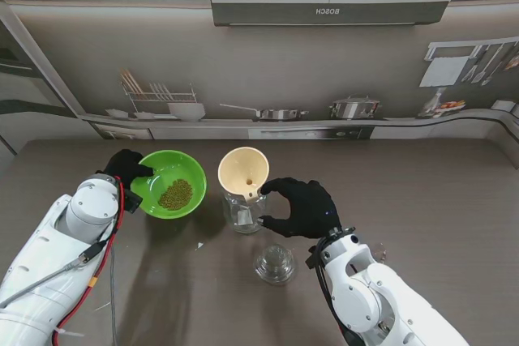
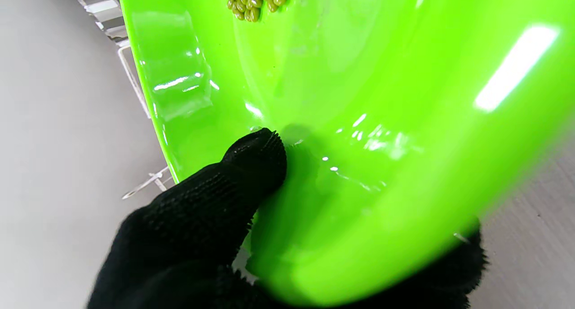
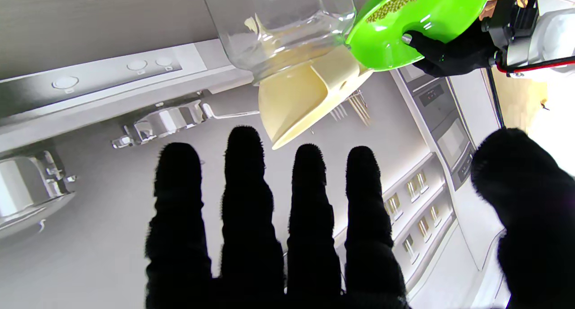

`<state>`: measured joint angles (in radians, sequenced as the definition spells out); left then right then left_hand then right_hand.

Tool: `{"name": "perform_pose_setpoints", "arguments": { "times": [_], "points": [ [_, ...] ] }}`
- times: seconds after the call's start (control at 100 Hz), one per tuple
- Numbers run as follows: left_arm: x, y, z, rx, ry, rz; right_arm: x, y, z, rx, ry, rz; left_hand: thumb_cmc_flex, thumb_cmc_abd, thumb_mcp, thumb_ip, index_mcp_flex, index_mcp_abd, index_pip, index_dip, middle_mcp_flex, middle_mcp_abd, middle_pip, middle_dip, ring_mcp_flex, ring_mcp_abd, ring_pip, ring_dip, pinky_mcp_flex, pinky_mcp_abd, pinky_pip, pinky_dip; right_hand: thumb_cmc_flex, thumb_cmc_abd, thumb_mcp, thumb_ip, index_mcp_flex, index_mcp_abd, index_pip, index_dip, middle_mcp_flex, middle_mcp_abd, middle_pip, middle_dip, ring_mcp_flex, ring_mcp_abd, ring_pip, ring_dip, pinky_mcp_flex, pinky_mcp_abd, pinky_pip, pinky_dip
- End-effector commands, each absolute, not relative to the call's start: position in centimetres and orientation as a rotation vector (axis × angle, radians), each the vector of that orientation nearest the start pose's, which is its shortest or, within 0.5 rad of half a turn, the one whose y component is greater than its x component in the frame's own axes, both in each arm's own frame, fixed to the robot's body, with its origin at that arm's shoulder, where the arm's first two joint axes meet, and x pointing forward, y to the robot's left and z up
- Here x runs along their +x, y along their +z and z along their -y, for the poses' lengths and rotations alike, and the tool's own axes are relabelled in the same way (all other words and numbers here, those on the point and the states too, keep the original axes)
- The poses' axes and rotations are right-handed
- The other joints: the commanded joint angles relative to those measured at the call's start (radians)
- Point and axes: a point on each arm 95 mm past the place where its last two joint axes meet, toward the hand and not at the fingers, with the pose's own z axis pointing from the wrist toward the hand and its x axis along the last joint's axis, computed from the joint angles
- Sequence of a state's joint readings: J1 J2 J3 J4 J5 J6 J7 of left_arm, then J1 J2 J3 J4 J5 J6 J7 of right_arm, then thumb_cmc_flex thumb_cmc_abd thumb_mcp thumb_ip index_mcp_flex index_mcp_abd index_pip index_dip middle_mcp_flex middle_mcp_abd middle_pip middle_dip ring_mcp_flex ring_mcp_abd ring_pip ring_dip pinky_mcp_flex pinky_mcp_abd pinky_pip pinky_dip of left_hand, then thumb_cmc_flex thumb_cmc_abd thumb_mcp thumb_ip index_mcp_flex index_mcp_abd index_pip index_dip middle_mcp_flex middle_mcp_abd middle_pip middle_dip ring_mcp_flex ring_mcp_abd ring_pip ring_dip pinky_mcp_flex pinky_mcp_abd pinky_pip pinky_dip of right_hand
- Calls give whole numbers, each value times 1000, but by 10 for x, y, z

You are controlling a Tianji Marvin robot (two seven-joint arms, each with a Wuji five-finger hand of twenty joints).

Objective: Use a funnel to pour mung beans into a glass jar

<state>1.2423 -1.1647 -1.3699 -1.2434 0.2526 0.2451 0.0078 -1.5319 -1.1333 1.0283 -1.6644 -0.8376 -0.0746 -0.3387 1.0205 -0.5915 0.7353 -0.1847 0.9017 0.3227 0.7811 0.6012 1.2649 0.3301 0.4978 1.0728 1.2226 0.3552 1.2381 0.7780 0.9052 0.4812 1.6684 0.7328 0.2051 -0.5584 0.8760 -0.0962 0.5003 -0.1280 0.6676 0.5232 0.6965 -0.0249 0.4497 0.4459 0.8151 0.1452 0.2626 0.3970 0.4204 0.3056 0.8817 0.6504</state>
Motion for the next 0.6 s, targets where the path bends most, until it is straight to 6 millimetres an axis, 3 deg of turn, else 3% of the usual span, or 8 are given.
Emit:
{"name": "perform_pose_setpoints", "arguments": {
  "times": [0.0,0.59],
  "points": [
    [509,-287,-113,-2026,-1566,-643,375,-288,-86,1080,1973,-1259,91,13,140,32,101,-74,69,44,66,46,15,1,39,55,15,1,48,3,-29,11,-35,23,-22,33,-31,-21,-18,-21,-31,-18,-18,-11,-25,-11,-13,-13,-16,-17,-20,-10],
    [512,-243,-111,-1991,-1625,-651,373,-287,-91,1042,1973,-1271,93,10,142,35,105,-67,60,50,67,51,15,1,39,60,18,3,47,9,-32,21,-38,32,-38,39,-49,-15,-24,-14,-47,-20,-15,-15,-37,-17,-17,-21,-23,-21,-32,-19]
  ]
}}
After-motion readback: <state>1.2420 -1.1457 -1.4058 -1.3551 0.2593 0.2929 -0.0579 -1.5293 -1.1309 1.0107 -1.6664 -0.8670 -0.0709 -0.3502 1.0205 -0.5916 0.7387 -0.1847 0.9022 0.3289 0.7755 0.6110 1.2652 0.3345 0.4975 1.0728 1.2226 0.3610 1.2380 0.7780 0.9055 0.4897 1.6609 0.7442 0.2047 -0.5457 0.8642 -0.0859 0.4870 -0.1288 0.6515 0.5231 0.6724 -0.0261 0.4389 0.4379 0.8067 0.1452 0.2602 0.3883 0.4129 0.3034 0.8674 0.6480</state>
